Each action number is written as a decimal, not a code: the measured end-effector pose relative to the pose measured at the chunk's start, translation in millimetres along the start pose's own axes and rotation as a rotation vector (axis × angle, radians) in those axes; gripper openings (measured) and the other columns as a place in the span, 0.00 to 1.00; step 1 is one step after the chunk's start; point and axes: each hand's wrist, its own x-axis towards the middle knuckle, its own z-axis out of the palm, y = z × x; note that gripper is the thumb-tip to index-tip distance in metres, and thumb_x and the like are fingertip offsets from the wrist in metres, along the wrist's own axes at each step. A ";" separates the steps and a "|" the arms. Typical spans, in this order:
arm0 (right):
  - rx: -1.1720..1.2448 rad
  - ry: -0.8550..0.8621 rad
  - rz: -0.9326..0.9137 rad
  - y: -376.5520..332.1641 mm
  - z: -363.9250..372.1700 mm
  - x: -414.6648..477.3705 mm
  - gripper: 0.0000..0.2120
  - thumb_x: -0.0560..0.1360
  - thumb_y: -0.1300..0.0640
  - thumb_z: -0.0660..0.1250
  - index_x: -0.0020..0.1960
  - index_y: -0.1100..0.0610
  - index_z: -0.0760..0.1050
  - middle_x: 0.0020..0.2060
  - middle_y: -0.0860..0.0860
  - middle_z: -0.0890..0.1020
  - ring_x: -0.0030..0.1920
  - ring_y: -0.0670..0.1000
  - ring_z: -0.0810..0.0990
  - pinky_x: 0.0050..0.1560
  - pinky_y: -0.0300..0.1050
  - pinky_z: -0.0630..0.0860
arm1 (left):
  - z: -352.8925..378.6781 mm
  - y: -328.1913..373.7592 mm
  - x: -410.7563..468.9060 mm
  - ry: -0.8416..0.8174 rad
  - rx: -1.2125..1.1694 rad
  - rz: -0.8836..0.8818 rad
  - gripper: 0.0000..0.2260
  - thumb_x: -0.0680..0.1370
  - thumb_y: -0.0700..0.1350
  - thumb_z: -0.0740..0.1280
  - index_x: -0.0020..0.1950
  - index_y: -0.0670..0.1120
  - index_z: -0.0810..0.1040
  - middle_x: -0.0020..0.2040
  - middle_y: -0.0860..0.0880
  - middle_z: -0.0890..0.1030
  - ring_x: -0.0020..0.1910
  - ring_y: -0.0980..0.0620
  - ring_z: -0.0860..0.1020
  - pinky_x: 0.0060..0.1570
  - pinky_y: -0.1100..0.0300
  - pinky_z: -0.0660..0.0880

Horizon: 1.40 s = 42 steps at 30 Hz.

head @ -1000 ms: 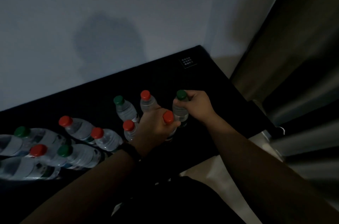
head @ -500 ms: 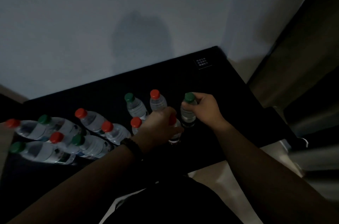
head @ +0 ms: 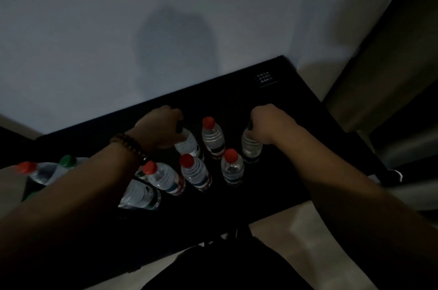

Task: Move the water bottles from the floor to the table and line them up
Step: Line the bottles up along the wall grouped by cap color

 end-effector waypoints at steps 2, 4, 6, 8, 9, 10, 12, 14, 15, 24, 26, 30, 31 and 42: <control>-0.075 -0.039 0.016 -8.5 -4.3 0.4 0.14 0.73 0.52 0.72 0.54 0.59 0.79 0.47 0.56 0.78 0.42 0.56 0.78 0.42 0.45 0.76 | 5.8 -3.9 3.5 -0.041 0.029 0.004 0.19 0.73 0.56 0.74 0.59 0.48 0.79 0.53 0.47 0.79 0.48 0.47 0.77 0.43 0.55 0.74; -0.148 -0.037 0.008 -17.1 -4.4 1.3 0.14 0.73 0.54 0.72 0.55 0.60 0.79 0.51 0.58 0.81 0.47 0.58 0.82 0.42 0.45 0.75 | 11.4 -7.4 6.7 -0.017 -0.008 0.011 0.14 0.74 0.53 0.74 0.55 0.48 0.79 0.51 0.46 0.80 0.46 0.48 0.77 0.41 0.56 0.74; -0.213 -0.033 0.001 -24.2 -3.6 2.9 0.14 0.74 0.54 0.71 0.57 0.60 0.79 0.55 0.59 0.81 0.53 0.59 0.83 0.43 0.45 0.75 | 15.2 -8.5 8.1 -0.007 -0.055 0.035 0.10 0.75 0.49 0.72 0.53 0.46 0.80 0.51 0.45 0.80 0.46 0.46 0.78 0.41 0.56 0.73; -0.252 -0.046 -0.006 -29.2 -5.6 6.2 0.14 0.74 0.55 0.71 0.57 0.60 0.79 0.56 0.59 0.80 0.54 0.60 0.83 0.44 0.46 0.77 | 17.5 -8.7 9.5 -0.007 -0.080 0.086 0.08 0.76 0.46 0.70 0.53 0.44 0.80 0.51 0.44 0.80 0.48 0.44 0.80 0.42 0.56 0.74; -0.266 -0.055 -0.014 -32.0 -7.8 8.3 0.14 0.74 0.55 0.71 0.57 0.60 0.79 0.56 0.59 0.80 0.54 0.60 0.83 0.44 0.47 0.77 | 17.8 -9.5 9.8 -0.003 -0.095 0.109 0.08 0.76 0.45 0.70 0.52 0.44 0.81 0.50 0.43 0.81 0.48 0.44 0.81 0.43 0.55 0.75; -0.278 -0.066 -0.022 -34.7 -10.4 10.9 0.13 0.74 0.56 0.71 0.57 0.60 0.79 0.55 0.59 0.80 0.54 0.60 0.83 0.44 0.46 0.77 | 16.8 -10.5 10.4 0.001 -0.107 0.126 0.07 0.75 0.44 0.70 0.50 0.44 0.82 0.49 0.44 0.82 0.48 0.44 0.81 0.45 0.54 0.77; -0.297 -0.090 -0.038 -38.9 -17.2 17.6 0.11 0.74 0.57 0.71 0.54 0.61 0.79 0.52 0.60 0.81 0.52 0.60 0.84 0.42 0.46 0.76 | 12.4 -12.0 14.0 0.006 -0.115 0.152 0.06 0.73 0.45 0.70 0.47 0.44 0.84 0.47 0.44 0.84 0.48 0.44 0.83 0.49 0.52 0.79; -0.327 -0.098 -0.052 -42.6 -23.0 28.3 0.09 0.75 0.56 0.71 0.44 0.61 0.76 0.43 0.58 0.78 0.43 0.57 0.82 0.39 0.44 0.74 | 4.9 -11.6 19.8 0.006 -0.094 0.179 0.07 0.73 0.46 0.71 0.44 0.43 0.84 0.45 0.44 0.84 0.47 0.44 0.83 0.49 0.53 0.79; -0.335 -0.099 -0.058 -44.9 -26.1 34.9 0.12 0.75 0.55 0.71 0.38 0.60 0.73 0.39 0.57 0.76 0.38 0.55 0.80 0.37 0.44 0.73 | -0.6 -11.1 24.4 0.007 -0.088 0.182 0.08 0.72 0.47 0.71 0.43 0.42 0.83 0.44 0.44 0.84 0.46 0.44 0.83 0.49 0.53 0.79; -0.380 -0.034 -0.170 -59.3 -79.2 115.3 0.08 0.76 0.53 0.71 0.43 0.59 0.79 0.42 0.58 0.81 0.45 0.57 0.84 0.37 0.42 0.71 | -63.9 0.7 104.5 0.057 -0.123 0.061 0.14 0.71 0.50 0.74 0.43 0.39 0.82 0.39 0.42 0.80 0.43 0.44 0.82 0.47 0.52 0.81; -0.360 -0.006 -0.226 -58.0 -89.1 143.7 0.13 0.77 0.54 0.70 0.55 0.63 0.82 0.54 0.62 0.83 0.55 0.58 0.83 0.43 0.43 0.72 | -71.8 1.8 129.4 0.058 -0.135 0.037 0.15 0.72 0.50 0.74 0.47 0.38 0.83 0.44 0.42 0.82 0.47 0.43 0.82 0.49 0.52 0.81; -0.252 0.043 -0.284 -52.5 -107.9 202.2 0.21 0.76 0.54 0.70 0.65 0.65 0.77 0.62 0.62 0.81 0.61 0.59 0.81 0.47 0.42 0.71 | -87.9 2.2 181.3 0.067 -0.198 -0.008 0.14 0.72 0.49 0.76 0.48 0.38 0.84 0.46 0.41 0.84 0.47 0.42 0.83 0.49 0.50 0.81; -0.237 0.054 -0.302 -50.9 -110.7 216.6 0.22 0.76 0.55 0.70 0.67 0.64 0.76 0.64 0.62 0.79 0.62 0.59 0.80 0.48 0.41 0.71 | -90.5 2.5 194.0 0.069 -0.206 -0.008 0.14 0.72 0.48 0.76 0.46 0.37 0.83 0.45 0.41 0.83 0.47 0.42 0.83 0.49 0.49 0.81; -0.347 0.038 -0.397 -43.6 -143.5 302.7 0.13 0.71 0.56 0.74 0.49 0.64 0.80 0.43 0.65 0.80 0.50 0.63 0.84 0.41 0.46 0.72 | -92.5 3.0 276.1 0.111 -0.185 -0.115 0.11 0.76 0.45 0.72 0.48 0.36 0.82 0.47 0.39 0.82 0.46 0.42 0.80 0.49 0.52 0.79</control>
